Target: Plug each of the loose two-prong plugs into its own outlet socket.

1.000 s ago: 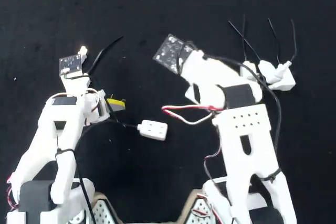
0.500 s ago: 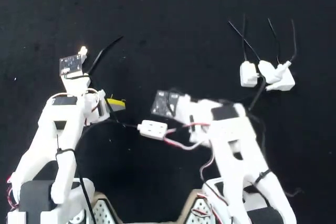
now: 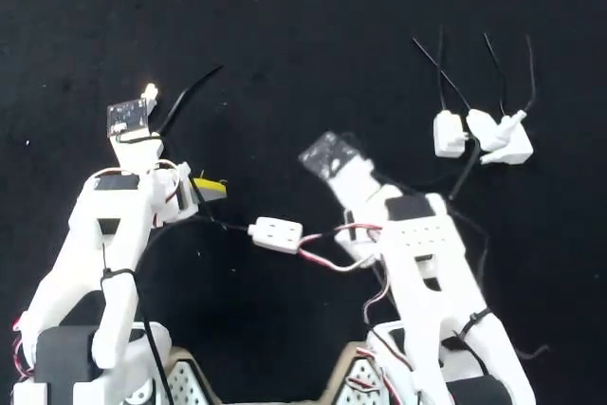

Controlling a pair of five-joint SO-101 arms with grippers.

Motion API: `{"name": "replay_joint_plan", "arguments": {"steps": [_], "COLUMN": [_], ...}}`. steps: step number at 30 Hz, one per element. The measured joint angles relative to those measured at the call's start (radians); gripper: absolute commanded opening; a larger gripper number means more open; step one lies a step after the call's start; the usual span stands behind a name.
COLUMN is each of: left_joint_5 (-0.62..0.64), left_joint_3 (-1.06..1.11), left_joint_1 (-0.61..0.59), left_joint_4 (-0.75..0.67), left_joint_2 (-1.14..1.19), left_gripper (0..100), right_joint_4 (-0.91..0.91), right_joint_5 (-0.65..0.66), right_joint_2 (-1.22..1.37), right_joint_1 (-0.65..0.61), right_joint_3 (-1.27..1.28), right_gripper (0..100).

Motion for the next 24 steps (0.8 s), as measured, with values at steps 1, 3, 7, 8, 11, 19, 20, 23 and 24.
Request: {"name": "replay_joint_plan", "arguments": {"steps": [1, 3, 7, 8, 11, 19, 20, 23, 24], "left_joint_5": [0.000, 0.000, 0.000, 0.000, 0.000, 0.000, 0.000, 0.000, 0.000], "left_joint_3": [0.000, 0.000, 0.000, 0.000, 0.000, 0.000, 0.000, 0.000, 0.000], "left_joint_1": [0.000, 0.000, 0.000, 0.000, -0.015, -0.083, -0.081, -0.084, -0.086], "left_joint_4": [0.000, 0.000, 0.000, 0.000, 0.000, 0.000, 0.000, 0.000, 0.000], "left_joint_2": [0.000, 0.000, 0.000, 0.000, 0.000, 0.000, 0.000, 0.000, 0.000], "left_gripper": [42, 42, 42, 42, 42, 42, 42, 42, 42], "right_joint_4": [0.008, 0.011, -0.046, -0.068, -0.109, -0.169, -0.172, -0.175, -0.175], "right_joint_5": [-0.031, -0.057, -0.055, -0.052, -0.040, -0.038, -0.038, -0.038, -0.038], "right_joint_2": [0.000, 0.000, 0.000, 0.000, 0.000, 0.000, 0.002, 0.035, 0.063], "right_joint_1": [0.000, 0.000, 0.006, 0.015, 0.034, 0.040, 0.040, 0.040, 0.040], "right_joint_3": [-0.005, -0.006, 0.043, 0.058, 0.086, 0.098, 0.098, 0.097, 0.097], "right_gripper": [15.5, 15.5, 15.5, 15.5, 15.4, 15.3, 15.5, 15.5, 15.5]}}
